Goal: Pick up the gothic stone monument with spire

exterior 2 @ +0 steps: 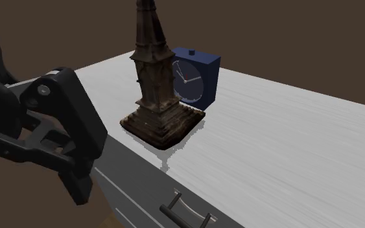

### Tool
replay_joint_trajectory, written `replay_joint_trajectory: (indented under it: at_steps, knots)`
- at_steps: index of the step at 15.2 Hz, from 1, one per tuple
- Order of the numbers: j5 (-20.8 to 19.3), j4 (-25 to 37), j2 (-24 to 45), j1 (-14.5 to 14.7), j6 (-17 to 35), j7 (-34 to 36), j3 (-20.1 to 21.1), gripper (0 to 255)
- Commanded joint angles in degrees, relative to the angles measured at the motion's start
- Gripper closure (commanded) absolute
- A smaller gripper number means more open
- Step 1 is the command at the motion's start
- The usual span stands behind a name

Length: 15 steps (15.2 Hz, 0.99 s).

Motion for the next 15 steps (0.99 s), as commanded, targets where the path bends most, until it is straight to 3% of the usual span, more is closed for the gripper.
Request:
replay_joint_trajectory:
  at_steps: [1, 8, 15]
  knots:
    - [0.00, 0.00, 0.00, 0.00, 0.00, 0.00, 0.00, 0]
    - [-3.20, 9.44, 6.23, 3.59, 4.72, -22.20, -11.18, 0]
    - [0.39, 23.42, 16.39, 9.68, 7.09, -45.06, -22.25, 0]
